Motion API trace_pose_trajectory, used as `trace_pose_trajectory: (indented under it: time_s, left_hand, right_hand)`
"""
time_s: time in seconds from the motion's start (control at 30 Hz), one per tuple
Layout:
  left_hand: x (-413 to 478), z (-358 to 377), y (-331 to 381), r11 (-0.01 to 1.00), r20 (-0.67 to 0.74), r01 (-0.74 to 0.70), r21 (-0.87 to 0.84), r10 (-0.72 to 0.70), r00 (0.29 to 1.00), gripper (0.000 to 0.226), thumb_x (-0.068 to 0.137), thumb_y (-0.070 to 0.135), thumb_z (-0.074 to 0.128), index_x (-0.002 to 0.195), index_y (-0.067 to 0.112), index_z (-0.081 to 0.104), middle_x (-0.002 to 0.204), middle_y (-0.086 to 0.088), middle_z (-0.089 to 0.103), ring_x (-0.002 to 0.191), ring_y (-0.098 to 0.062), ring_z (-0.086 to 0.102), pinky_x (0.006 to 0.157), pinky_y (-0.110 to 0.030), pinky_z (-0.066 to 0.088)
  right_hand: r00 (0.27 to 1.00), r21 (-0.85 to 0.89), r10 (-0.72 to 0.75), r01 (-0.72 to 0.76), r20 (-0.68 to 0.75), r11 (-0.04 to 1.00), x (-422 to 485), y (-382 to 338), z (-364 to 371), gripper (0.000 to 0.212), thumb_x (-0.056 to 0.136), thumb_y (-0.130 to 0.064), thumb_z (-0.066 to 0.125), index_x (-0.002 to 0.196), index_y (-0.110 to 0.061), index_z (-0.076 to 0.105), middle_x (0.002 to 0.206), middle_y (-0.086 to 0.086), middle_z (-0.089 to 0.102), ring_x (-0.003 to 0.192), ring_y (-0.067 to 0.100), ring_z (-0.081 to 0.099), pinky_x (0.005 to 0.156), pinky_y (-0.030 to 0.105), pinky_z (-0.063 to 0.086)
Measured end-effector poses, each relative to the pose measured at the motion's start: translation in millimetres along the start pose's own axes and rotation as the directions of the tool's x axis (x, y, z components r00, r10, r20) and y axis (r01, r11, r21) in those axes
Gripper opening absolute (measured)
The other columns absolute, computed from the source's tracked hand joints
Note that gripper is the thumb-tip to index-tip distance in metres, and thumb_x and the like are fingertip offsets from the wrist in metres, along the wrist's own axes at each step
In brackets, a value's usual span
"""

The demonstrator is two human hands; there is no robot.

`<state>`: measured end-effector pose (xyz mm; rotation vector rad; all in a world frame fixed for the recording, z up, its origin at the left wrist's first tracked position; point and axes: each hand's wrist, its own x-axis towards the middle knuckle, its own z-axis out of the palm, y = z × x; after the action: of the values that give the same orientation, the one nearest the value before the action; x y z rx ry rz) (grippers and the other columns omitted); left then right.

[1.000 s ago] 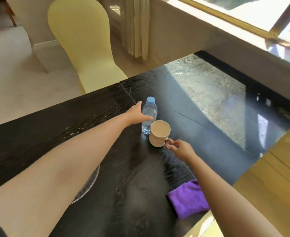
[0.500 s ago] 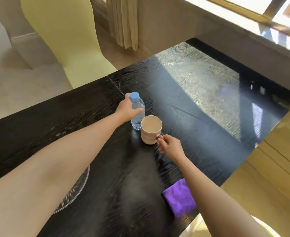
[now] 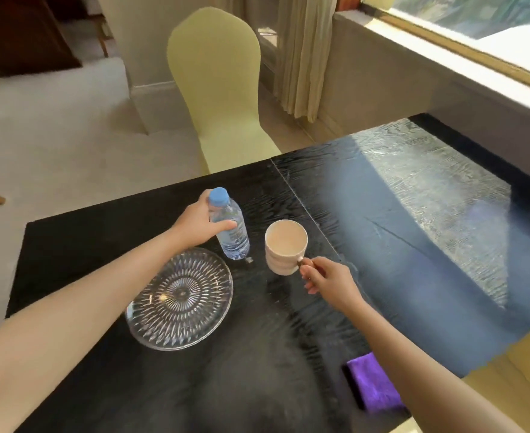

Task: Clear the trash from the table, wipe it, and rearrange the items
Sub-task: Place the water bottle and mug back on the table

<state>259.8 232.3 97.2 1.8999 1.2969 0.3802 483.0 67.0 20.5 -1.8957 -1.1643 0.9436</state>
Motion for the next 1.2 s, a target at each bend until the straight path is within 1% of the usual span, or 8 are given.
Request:
trace_pose_trajectory:
  time_s: [0.1,0.2,0.5,0.7,0.8,0.93,1.1,1.2]
  left_hand:
    - [-30,-44,-30,0.997,-0.098,0.078,-0.005,-0.078,0.992,0.074,0.079,0.027,0.073,0.138,0.015,0.03,0.132,-0.008,0.055,0.122,-0.023,0.052,0.09,-0.029,0.041]
    - [-59,-80,-62,0.989,-0.205,0.15,-0.016,-0.15,0.967,0.074,0.078,0.028,0.074,0.138,0.015,0.032,0.131,-0.008,0.055,0.121,-0.023,0.053,0.089,-0.028,0.04]
    - [-129,-139,-146,0.937,-0.367,0.331,-0.11,-0.348,0.863,0.071,0.076,0.024,0.076,0.135,0.014,0.036,0.129,-0.009,0.057,0.118,-0.024,0.054,0.084,-0.028,0.039]
    - [-152,-146,-191,0.903,-0.338,0.403,-0.147,-0.429,0.838,0.067,0.078,0.021,0.074,0.133,0.013,0.036,0.132,-0.01,0.055,0.122,-0.023,0.051,0.085,-0.027,0.037]
    - [-155,-146,-207,0.899,-0.29,0.409,-0.157,-0.438,0.851,0.071,0.079,0.021,0.073,0.137,0.014,0.033,0.135,-0.009,0.052,0.124,-0.024,0.05,0.088,-0.028,0.038]
    - [-152,-142,-224,0.91,-0.22,0.388,-0.149,-0.413,0.884,0.074,0.08,0.023,0.072,0.139,0.015,0.029,0.138,-0.009,0.048,0.128,-0.023,0.047,0.093,-0.029,0.039]
    - [-147,-140,-238,0.928,-0.195,0.346,-0.137,-0.368,0.909,0.073,0.082,0.022,0.071,0.14,0.015,0.027,0.141,-0.008,0.044,0.13,-0.023,0.044,0.092,-0.026,0.037]
    - [-146,-142,-245,0.938,-0.168,0.322,-0.129,-0.341,0.925,0.074,0.081,0.022,0.071,0.14,0.016,0.027,0.141,-0.007,0.044,0.13,-0.023,0.044,0.096,-0.031,0.041]
  right_hand:
    - [0.997,0.005,-0.049,0.049,0.061,0.999,-6,-23,28,0.016,0.092,-0.012,0.055,0.083,-0.002,0.064,0.069,0.007,0.063,0.056,0.012,0.059,0.057,0.024,0.056]
    - [0.988,-0.018,-0.095,0.097,0.12,0.995,-9,-43,62,0.019,0.092,-0.014,0.054,0.083,-0.001,0.065,0.072,0.007,0.065,0.051,0.002,0.058,0.053,0.015,0.054]
    - [0.933,-0.014,-0.192,0.206,0.303,0.978,-29,-97,179,0.019,0.091,-0.016,0.057,0.078,-0.004,0.065,0.064,0.002,0.063,0.046,0.001,0.056,0.052,0.014,0.05]
    - [0.905,0.068,-0.148,0.131,0.398,0.989,-59,-106,257,0.012,0.092,-0.018,0.056,0.087,-0.011,0.065,0.067,-0.001,0.063,0.049,0.0,0.056,0.053,0.014,0.051]
    - [0.896,0.083,-0.124,0.098,0.427,0.992,-74,-103,287,0.015,0.092,-0.018,0.055,0.091,-0.007,0.065,0.066,-0.004,0.06,0.053,0.006,0.057,0.056,0.021,0.054]
    - [0.897,0.065,-0.088,0.066,0.433,0.996,-90,-97,318,0.017,0.093,-0.02,0.053,0.085,-0.009,0.063,0.066,-0.001,0.059,0.053,0.004,0.056,0.056,0.016,0.052]
    - [0.897,0.059,-0.039,0.015,0.441,0.998,-104,-89,342,0.021,0.094,-0.022,0.053,0.074,-0.017,0.058,0.07,0.005,0.06,0.06,0.011,0.059,0.062,0.022,0.055]
    - [0.891,0.044,-0.007,-0.015,0.453,0.999,-106,-82,347,0.014,0.093,-0.02,0.054,0.081,-0.014,0.061,0.074,0.004,0.062,0.062,0.01,0.058,0.067,0.027,0.056]
